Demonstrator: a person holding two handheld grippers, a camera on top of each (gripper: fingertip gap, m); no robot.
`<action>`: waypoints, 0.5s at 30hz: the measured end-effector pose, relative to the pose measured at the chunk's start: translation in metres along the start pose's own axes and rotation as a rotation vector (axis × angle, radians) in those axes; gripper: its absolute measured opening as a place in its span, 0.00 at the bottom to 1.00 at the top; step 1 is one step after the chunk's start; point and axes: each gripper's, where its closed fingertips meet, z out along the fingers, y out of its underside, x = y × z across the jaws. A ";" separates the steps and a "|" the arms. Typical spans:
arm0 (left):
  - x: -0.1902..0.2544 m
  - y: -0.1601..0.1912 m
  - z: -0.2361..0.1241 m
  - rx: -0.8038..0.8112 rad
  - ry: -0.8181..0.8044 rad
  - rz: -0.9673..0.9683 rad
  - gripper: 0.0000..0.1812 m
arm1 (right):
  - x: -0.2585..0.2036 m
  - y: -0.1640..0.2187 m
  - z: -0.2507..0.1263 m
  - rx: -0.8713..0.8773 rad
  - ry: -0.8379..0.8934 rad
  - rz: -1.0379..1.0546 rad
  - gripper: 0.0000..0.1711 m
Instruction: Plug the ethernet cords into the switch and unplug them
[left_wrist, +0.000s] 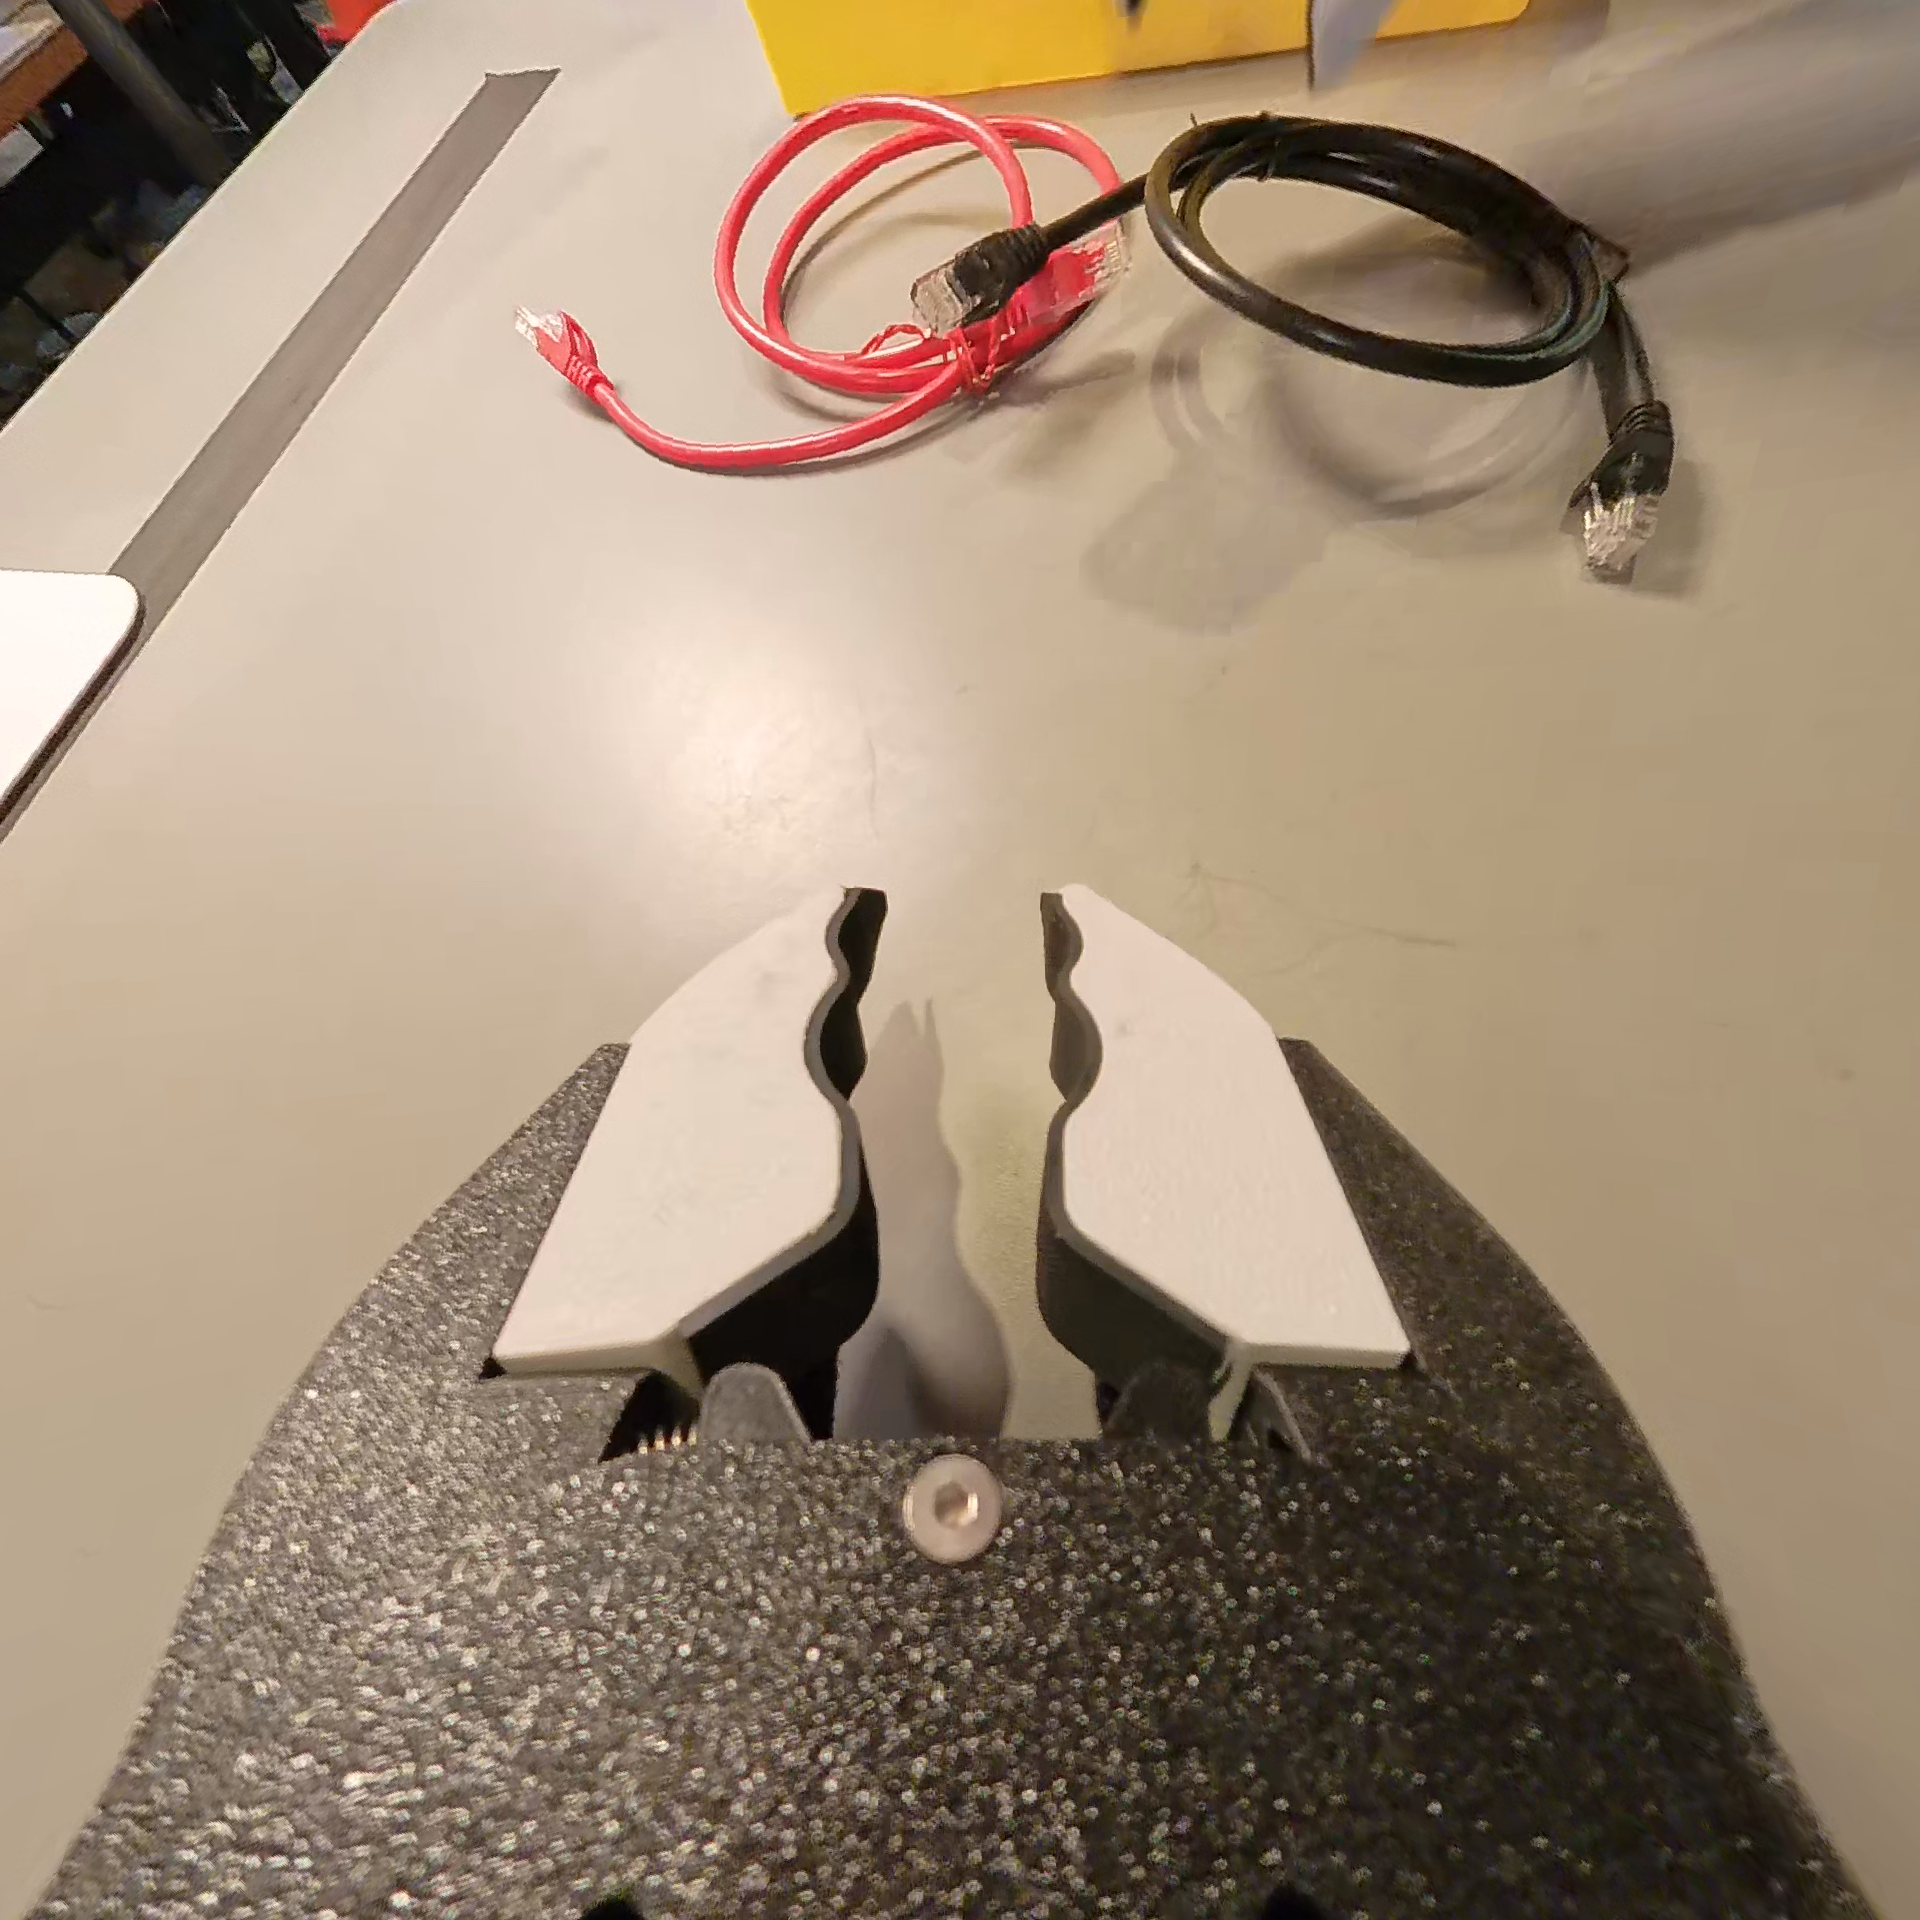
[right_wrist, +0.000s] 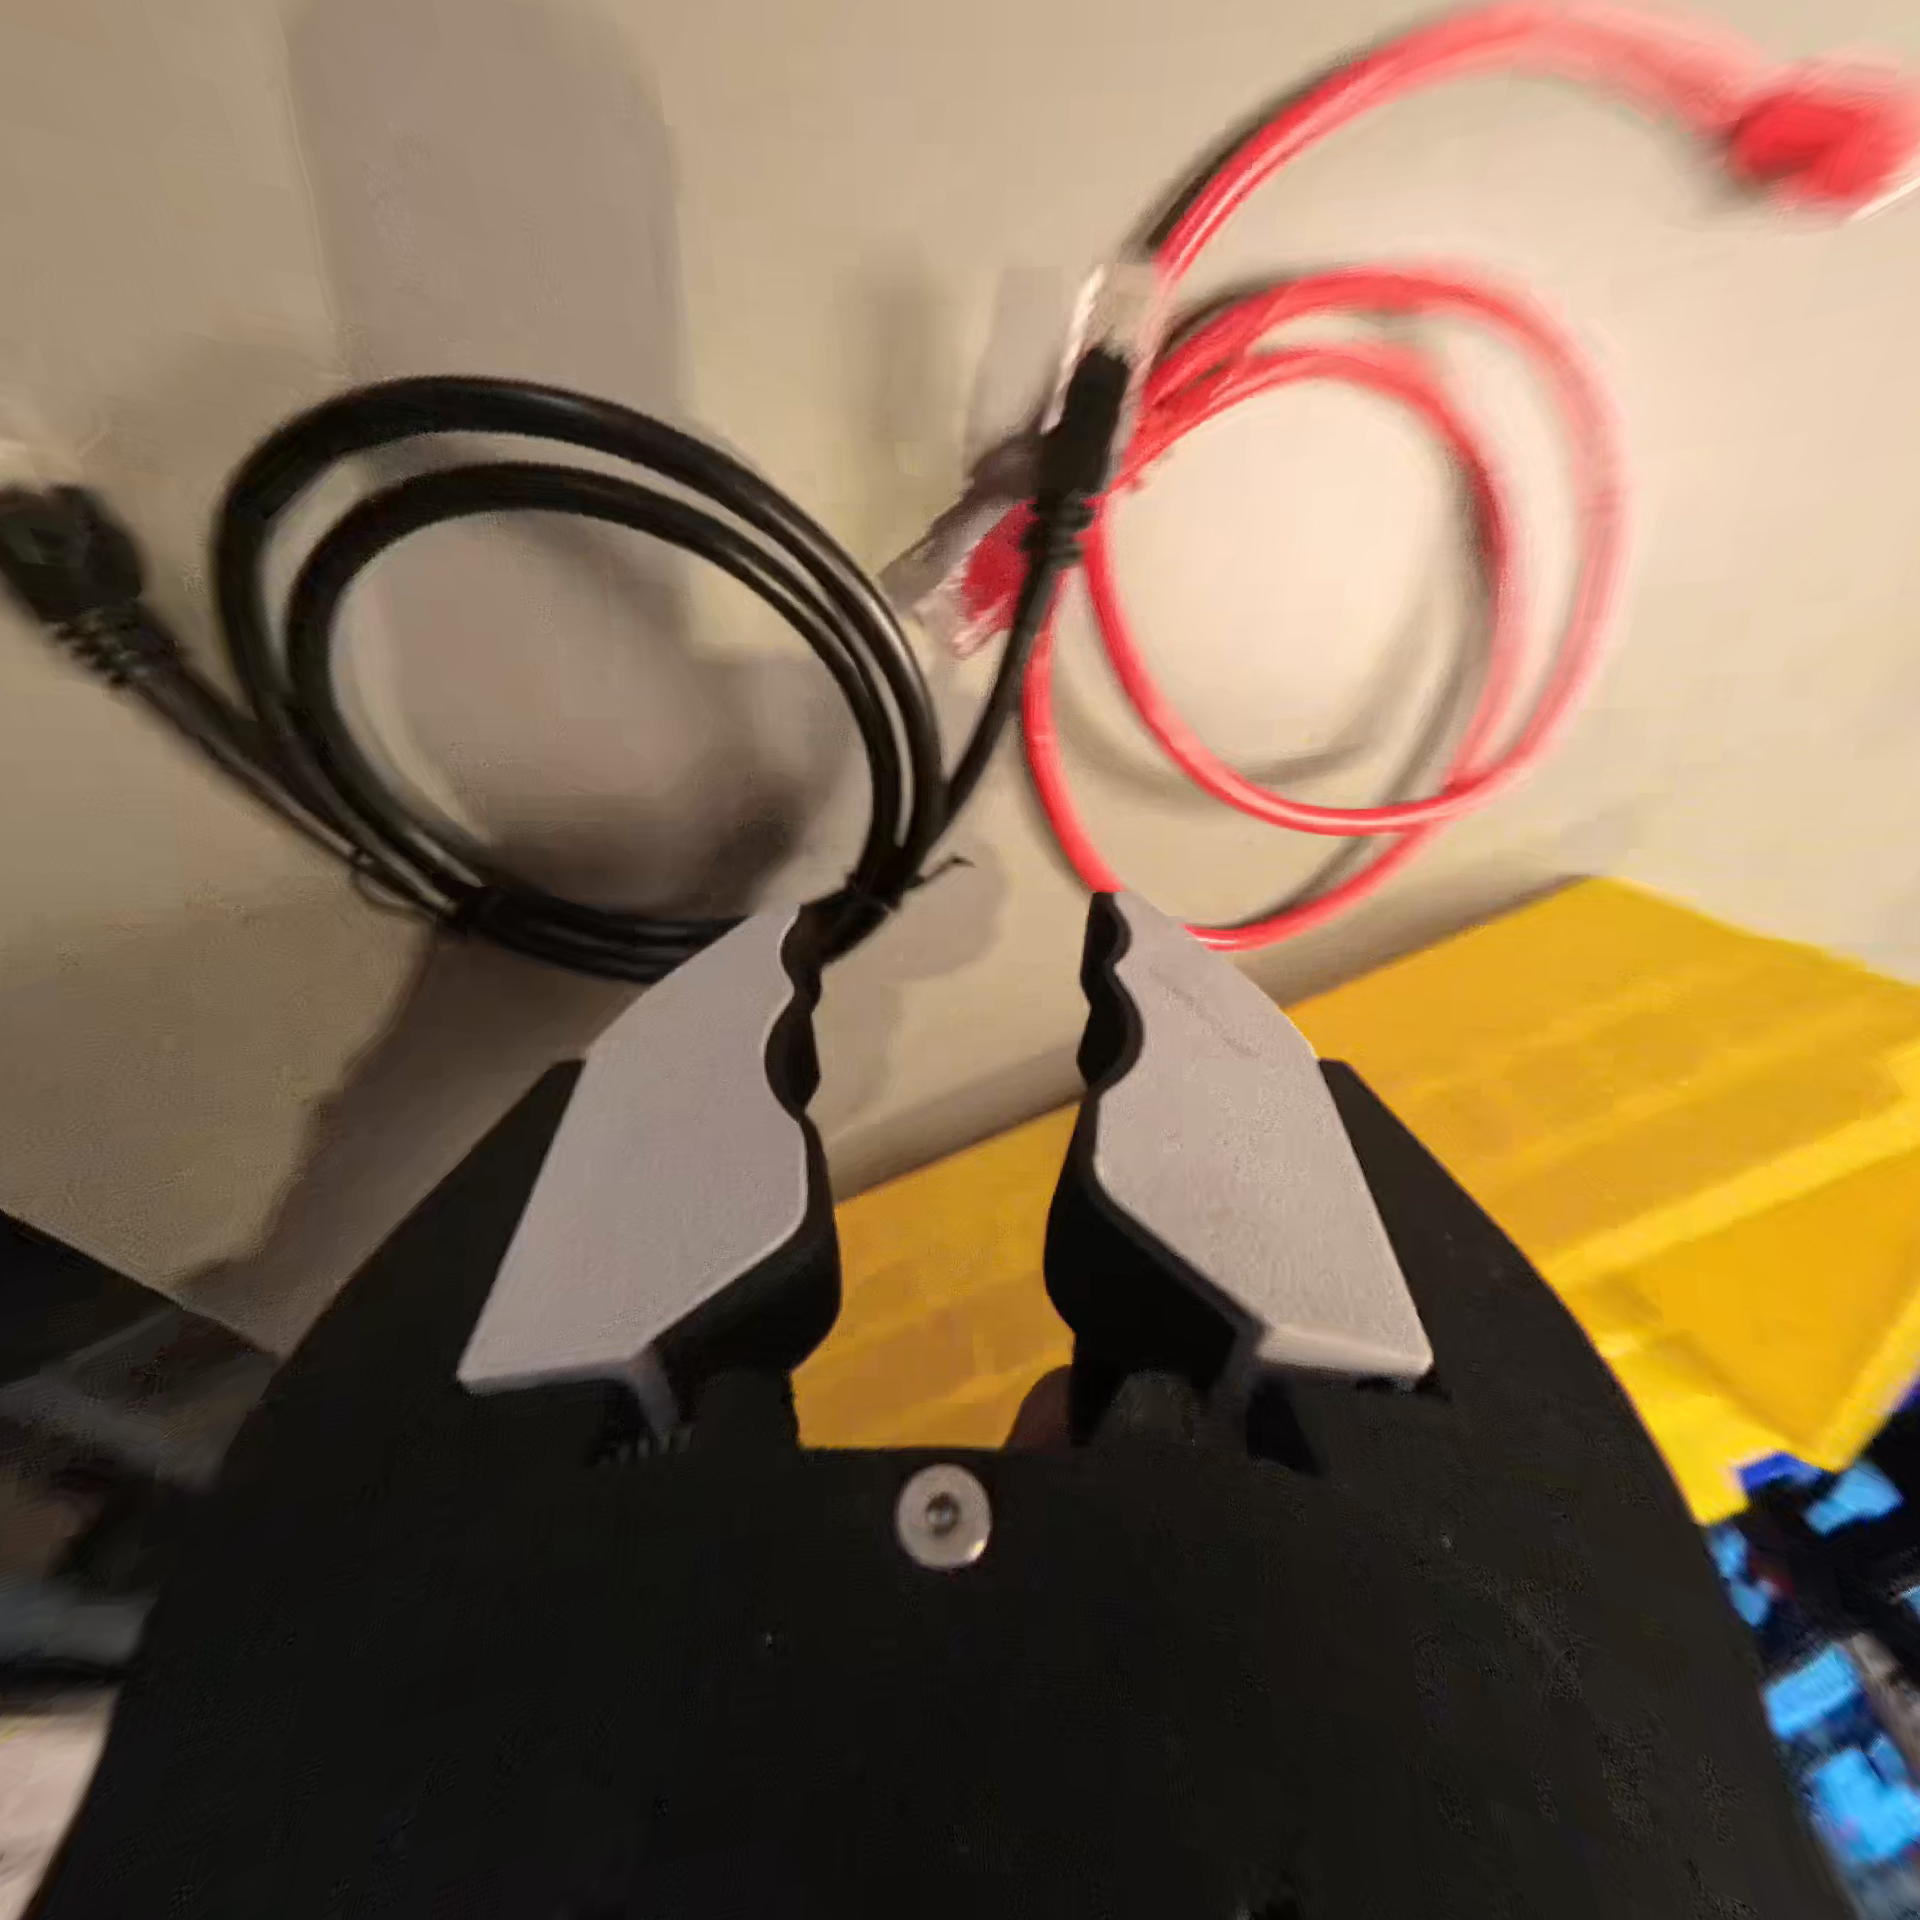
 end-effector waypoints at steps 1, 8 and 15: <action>-0.001 0.000 0.000 0.002 -0.002 -0.003 0.18 | -0.004 0.004 0.019 -0.073 -0.035 0.026 0.30; -0.001 0.000 -0.001 0.000 0.000 -0.009 0.18 | -0.016 -0.017 0.021 -0.003 -0.056 -0.006 0.10; 0.003 0.003 0.001 -0.019 0.001 0.027 0.18 | 0.029 -0.012 -0.080 0.247 0.105 0.110 0.09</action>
